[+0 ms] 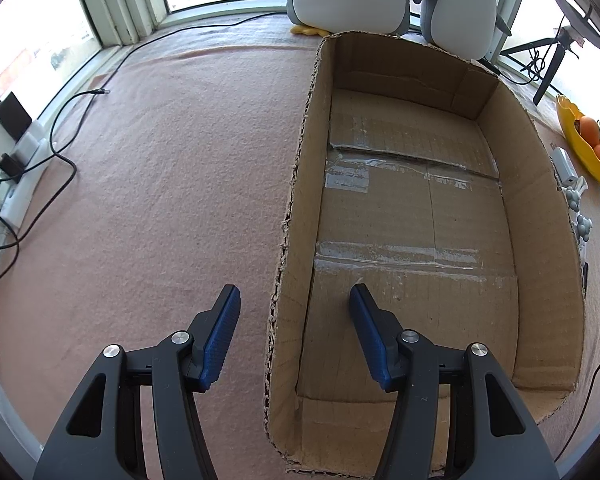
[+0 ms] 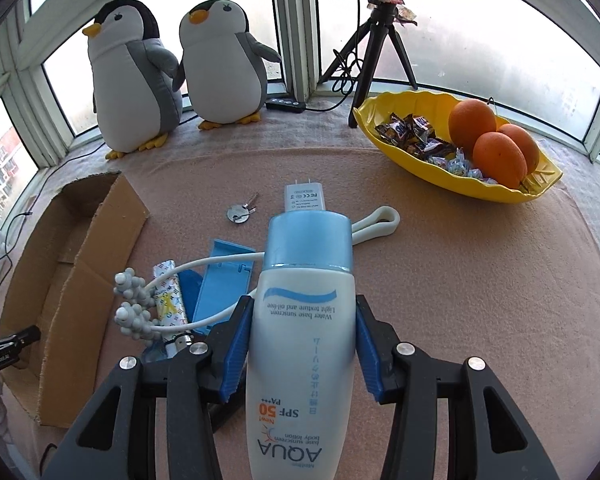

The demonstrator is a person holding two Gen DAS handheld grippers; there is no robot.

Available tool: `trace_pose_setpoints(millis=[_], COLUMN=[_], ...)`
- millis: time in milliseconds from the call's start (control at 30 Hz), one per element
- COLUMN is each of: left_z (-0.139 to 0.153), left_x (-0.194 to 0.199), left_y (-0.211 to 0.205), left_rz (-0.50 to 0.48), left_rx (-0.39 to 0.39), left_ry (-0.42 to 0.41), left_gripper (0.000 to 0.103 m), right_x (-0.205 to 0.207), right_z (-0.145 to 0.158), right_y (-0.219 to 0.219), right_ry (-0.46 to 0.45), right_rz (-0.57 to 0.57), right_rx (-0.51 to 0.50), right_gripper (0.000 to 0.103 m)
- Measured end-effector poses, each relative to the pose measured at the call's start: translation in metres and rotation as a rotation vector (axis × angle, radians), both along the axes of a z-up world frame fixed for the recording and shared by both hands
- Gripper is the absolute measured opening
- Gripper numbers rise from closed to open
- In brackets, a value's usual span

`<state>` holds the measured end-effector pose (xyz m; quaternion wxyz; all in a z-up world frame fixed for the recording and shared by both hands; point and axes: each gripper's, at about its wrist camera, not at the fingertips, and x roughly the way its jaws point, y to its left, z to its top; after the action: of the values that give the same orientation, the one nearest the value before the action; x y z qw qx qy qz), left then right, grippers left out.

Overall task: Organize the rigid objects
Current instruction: 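Carry the sunscreen bottle with the right tool into the cardboard box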

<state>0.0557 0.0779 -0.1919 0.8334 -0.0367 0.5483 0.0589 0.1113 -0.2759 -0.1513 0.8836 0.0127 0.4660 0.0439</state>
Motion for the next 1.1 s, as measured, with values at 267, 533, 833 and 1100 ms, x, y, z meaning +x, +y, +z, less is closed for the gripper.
trace_pose_setpoints(millis=[267,533,833,1100], left_z=[0.000,0.000,0.000,-0.001], left_x=[-0.002,-0.001,-0.001,-0.002], left_y=[0.002,0.002,0.003,0.003], left_rz=[-0.001,-0.006,-0.005,-0.007], left_rx=[-0.008,-0.011,-0.023,-0.022], left_ry=[-0.008,-0.012,-0.021,-0.023], left_gripper=[0.057,0.056,0.057,0.057], right_x=[0.001,0.004,0.005,0.013], right_z=[0.047,0.061,0.043,0.015], right_y=[0.057,0.137,0.209,0.232], right_ry=[-0.062,-0.055,0.014,0.074], right_rz=[0.112,0.240,0.328,0.347], right_rx=[0.056,0.134,0.185,0.138], right_gripper=[0.044,0.044,0.044,0.044])
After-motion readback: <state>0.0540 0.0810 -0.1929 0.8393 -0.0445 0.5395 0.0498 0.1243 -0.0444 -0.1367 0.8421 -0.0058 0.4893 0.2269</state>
